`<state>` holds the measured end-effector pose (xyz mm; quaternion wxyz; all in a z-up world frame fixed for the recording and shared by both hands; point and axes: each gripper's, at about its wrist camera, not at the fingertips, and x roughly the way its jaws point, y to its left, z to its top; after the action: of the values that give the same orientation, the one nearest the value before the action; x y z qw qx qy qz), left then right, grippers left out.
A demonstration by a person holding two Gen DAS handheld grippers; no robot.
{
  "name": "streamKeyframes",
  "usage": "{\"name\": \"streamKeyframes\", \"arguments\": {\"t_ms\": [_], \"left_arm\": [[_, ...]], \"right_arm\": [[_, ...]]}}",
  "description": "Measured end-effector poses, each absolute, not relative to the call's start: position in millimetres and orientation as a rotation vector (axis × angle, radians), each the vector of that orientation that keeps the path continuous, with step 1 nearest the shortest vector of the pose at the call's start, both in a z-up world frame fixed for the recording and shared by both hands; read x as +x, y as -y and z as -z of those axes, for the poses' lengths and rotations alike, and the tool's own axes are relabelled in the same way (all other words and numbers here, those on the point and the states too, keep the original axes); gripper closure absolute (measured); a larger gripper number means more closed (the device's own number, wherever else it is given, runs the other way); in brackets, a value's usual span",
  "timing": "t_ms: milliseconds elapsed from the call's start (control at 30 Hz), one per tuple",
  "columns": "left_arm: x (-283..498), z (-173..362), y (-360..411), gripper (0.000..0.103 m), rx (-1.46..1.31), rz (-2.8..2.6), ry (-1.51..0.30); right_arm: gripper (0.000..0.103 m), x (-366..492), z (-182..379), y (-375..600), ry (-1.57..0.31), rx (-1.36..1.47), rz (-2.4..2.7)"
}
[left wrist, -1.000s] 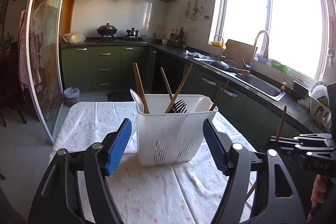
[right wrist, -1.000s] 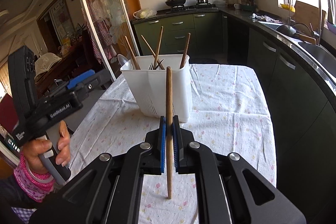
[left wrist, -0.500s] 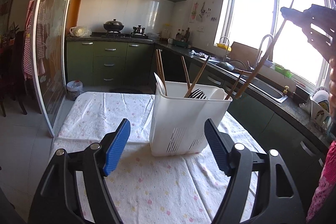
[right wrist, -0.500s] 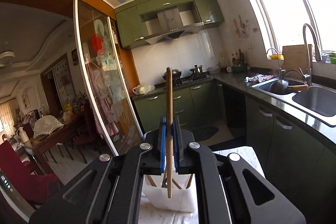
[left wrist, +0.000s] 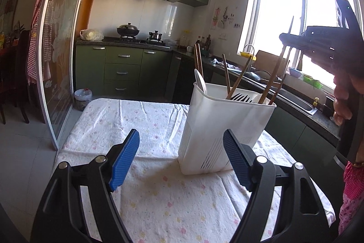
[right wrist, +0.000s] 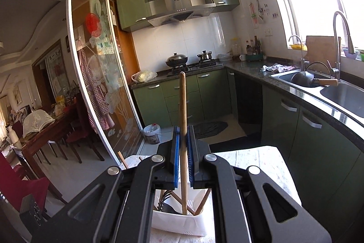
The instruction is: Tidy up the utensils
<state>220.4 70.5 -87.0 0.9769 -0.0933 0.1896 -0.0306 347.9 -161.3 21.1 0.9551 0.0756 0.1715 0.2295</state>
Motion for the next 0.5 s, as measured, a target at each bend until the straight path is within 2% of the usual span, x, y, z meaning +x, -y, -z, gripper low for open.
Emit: {"name": "streamKeyframes", "arguments": {"t_ms": [167, 267, 333, 367, 400, 500], "left_arm": [[220.0, 88.0, -70.6, 0.029, -0.177, 0.052, -0.358], [219.3, 90.0, -71.6, 0.029, -0.182, 0.064, -0.356], [216.7, 91.1, -72.6, 0.026, -0.183, 0.071, -0.345], [215.5, 91.8, -73.2, 0.025, -0.181, 0.074, -0.34], [214.3, 92.6, -73.6, 0.024, -0.179, 0.076, -0.335], [211.4, 94.5, -74.5, 0.021, -0.178, 0.081, -0.332]], "right_arm": [[0.094, 350.2, -11.1, 154.6, -0.361, 0.125, -0.48], [0.062, 345.8, -4.5, 152.9, -0.357, 0.118, -0.489], [0.058, 336.4, 0.2, 155.5, -0.334, 0.123, -0.497], [0.052, 328.8, 3.4, 159.2, -0.313, 0.132, -0.502], [0.042, 318.3, 7.3, 165.7, -0.286, 0.144, -0.506], [0.024, 282.2, 23.3, 183.7, -0.192, 0.158, -0.528]]}}
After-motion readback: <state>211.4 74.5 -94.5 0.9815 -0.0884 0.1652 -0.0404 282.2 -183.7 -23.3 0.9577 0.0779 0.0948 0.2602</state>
